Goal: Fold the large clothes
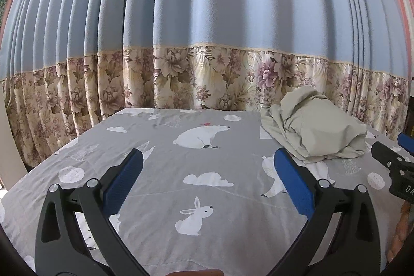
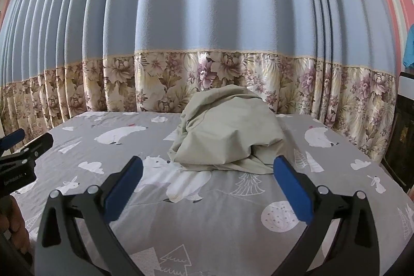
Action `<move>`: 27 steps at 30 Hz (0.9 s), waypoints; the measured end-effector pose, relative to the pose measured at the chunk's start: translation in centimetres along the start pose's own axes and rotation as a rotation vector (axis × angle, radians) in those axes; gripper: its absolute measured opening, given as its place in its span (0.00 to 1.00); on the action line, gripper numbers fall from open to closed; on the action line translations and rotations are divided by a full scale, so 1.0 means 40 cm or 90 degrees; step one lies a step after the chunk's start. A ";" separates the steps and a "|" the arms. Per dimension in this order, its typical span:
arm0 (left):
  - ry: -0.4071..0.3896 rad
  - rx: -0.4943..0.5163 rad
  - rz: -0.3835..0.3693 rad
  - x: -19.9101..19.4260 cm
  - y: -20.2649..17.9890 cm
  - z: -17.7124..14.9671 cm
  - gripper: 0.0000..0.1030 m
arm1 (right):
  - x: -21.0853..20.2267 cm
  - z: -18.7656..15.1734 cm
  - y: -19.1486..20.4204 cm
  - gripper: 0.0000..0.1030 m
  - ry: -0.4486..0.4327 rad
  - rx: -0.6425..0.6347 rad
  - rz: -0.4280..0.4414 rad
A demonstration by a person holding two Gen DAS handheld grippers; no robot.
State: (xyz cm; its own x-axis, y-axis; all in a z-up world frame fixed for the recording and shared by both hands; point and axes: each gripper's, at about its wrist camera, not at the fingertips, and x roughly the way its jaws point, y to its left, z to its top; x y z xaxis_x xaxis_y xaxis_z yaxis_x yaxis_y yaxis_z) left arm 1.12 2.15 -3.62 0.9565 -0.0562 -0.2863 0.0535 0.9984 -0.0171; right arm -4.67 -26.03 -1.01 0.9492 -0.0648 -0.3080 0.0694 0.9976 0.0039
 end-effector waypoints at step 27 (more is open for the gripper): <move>0.001 -0.001 0.018 0.001 -0.004 -0.001 0.97 | 0.003 0.000 -0.007 0.98 0.003 -0.001 -0.001</move>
State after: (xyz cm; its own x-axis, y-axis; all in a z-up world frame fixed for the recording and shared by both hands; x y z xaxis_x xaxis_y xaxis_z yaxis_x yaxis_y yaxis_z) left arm 1.14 1.99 -3.67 0.9574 -0.0272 -0.2876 0.0254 0.9996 -0.0101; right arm -4.59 -26.31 -1.05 0.9477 -0.0669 -0.3119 0.0711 0.9975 0.0021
